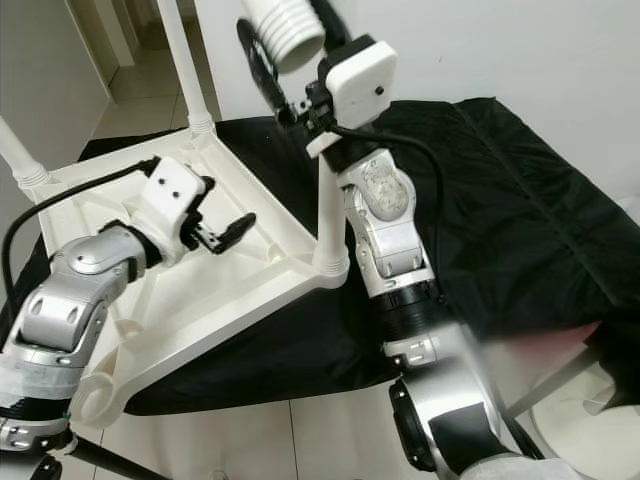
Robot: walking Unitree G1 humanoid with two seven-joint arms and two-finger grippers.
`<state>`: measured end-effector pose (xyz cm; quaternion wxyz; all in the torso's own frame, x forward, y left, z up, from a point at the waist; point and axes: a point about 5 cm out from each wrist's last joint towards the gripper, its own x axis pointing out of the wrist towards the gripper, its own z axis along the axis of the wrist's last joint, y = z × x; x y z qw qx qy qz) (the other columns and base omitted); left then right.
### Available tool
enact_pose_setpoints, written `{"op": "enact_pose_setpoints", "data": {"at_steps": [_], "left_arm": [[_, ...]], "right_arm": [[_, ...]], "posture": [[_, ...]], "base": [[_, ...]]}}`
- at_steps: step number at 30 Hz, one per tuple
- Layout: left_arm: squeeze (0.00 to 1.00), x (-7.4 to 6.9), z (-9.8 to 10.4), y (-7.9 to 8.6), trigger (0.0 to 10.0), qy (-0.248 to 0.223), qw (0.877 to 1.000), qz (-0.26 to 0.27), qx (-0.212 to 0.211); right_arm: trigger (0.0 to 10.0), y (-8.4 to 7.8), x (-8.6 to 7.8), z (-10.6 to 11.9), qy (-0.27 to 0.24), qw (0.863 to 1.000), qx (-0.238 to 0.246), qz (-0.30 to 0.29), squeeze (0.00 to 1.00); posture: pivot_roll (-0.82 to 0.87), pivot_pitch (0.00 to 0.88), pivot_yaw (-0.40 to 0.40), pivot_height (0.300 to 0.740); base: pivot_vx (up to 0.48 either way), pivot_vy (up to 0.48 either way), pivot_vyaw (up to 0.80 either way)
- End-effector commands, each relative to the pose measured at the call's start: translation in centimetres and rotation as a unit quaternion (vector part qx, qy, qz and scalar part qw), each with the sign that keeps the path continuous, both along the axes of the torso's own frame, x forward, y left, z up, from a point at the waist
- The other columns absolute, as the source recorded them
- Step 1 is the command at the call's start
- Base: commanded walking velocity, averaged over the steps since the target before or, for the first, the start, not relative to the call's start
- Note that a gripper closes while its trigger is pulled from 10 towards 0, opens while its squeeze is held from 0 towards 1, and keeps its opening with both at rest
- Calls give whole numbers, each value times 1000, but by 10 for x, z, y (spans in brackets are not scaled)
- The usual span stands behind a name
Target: Building children table
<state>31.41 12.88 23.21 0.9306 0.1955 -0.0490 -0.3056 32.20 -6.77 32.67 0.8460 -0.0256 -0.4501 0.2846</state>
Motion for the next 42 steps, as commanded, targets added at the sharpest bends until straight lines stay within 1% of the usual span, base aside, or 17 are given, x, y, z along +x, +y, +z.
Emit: {"op": "enact_pose_setpoints", "data": {"at_steps": [1,3,8,11,14,15,17,18,19,26,28,30,31,33,37,40,42], "left_arm": [[0,3,-13,23,10000,14,996,85,15],[0,1,-22,29,10000,33,995,88,34],[0,-1,-26,30,10000,40,995,80,47],[0,-11,-37,26,10000,62,995,42,60],[0,-14,-39,21,10000,70,996,28,53],[0,-17,-40,16,10000,76,996,17,42],[0,-17,-40,16,10000,76,996,17,42],[0,-19,-39,10,10000,78,996,5,33],[0,-22,-39,-1,10000,84,996,-15,21],[0,-25,-41,-7,10000,88,996,-23,19],[0,-25,-42,-9,10000,90,995,-26,17],[0,-28,-44,-20,10000,94,995,-41,9],[0,-28,-44,-20,10000,94,995,-41,9],[0,-32,-45,-32,10000,99,994,-57,-1],[0,-34,-45,-36,10000,101,993,-62,-5],[0,-31,-43,-42,10000,99,994,-46,-26],[0,-27,-39,-43,10000,98,994,-32,-45]], "right_arm": [[10000,-3,6,-16,46,999,1,18,0],[10000,-7,10,-27,76,997,-1,27,0],[10000,-9,11,-32,91,995,0,32,0],[10000,-18,15,-51,135,990,-11,49,0],[10000,-24,17,-60,161,985,-8,59,0],[10000,-33,19,-71,187,980,-7,63,0],[10000,-33,19,-71,187,980,-7,63,0],[10000,-40,20,-78,211,974,0,76,0],[10000,-59,19,-91,246,964,8,97,0],[10000,-74,20,-98,265,959,9,97,0],[10000,-82,23,-102,273,959,-1,83,0],[10000,-102,29,-111,285,958,-20,38,0],[10000,-102,29,-111,285,958,-20,38,0],[10000,-128,35,-116,300,953,-35,-13,0],[10000,-137,37,-116,304,951,-39,-33,0],[10000,-161,43,-113,301,944,-40,-130,0],[10000,-159,43,-109,284,947,-33,-145,0]], "posture": [[33,54,31,740],[35,55,28,740],[35,55,28,740],[29,65,29,740],[32,69,28,740],[29,71,30,740],[29,71,30,740],[27,73,31,740],[25,77,35,740],[22,80,38,740],[20,81,39,740],[12,77,41,740],[12,77,41,740],[13,77,40,740],[13,74,41,740],[10,70,41,740],[10,70,41,740]], "base": [[0,0,0],[0,0,0],[0,0,0],[0,0,0],[0,0,0],[0,0,0],[0,0,0],[0,0,0],[0,0,0],[0,0,0],[0,0,0],[0,0,0],[0,0,0],[0,0,0],[0,0,0],[0,0,0],[0,0,0]]}}
